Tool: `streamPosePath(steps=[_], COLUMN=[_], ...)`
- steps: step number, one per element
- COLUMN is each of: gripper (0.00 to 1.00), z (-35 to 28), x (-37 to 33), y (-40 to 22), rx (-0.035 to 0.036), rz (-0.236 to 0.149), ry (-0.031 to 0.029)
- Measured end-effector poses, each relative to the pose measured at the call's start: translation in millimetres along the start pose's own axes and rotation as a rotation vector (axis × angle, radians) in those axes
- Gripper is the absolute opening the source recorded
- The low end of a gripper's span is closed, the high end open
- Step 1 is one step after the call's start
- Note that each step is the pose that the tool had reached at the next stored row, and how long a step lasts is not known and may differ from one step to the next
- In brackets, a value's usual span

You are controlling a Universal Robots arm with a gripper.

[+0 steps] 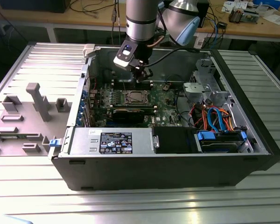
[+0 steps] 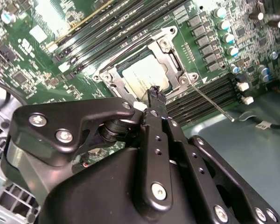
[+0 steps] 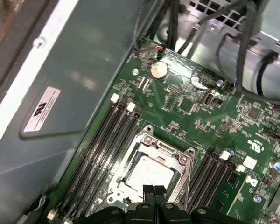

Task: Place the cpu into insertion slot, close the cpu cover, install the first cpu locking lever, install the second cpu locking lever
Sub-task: 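Install the first cpu locking lever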

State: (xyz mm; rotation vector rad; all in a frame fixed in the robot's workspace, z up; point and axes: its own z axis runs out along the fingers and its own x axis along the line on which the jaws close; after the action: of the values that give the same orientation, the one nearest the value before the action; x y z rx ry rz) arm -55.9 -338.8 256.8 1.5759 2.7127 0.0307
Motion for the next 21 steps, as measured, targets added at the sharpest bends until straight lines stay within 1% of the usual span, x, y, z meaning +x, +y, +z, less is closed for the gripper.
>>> streamPosePath(steps=[1, 3, 6, 8, 10, 19, 21], gripper=[0.11, 0.11, 0.11, 0.11, 0.11, 0.11, 0.11], z=[0.0, 0.0, 0.0, 0.0, 0.0, 0.0, 0.0], x=[0.0, 0.0, 0.0, 0.0, 0.0, 0.0, 0.0], y=[0.0, 0.0, 0.0, 0.0, 0.0, 0.0, 0.0], rx=[0.0002, 0.0004, 0.0008, 0.0011, 0.0011, 0.0012, 0.0012], rz=[-0.035, -0.067, -0.143, -0.178, -0.185, -0.188, -0.197], ry=[0.0007, 0.0013, 0.0028, 0.0034, 0.0036, 0.0036, 0.0038])
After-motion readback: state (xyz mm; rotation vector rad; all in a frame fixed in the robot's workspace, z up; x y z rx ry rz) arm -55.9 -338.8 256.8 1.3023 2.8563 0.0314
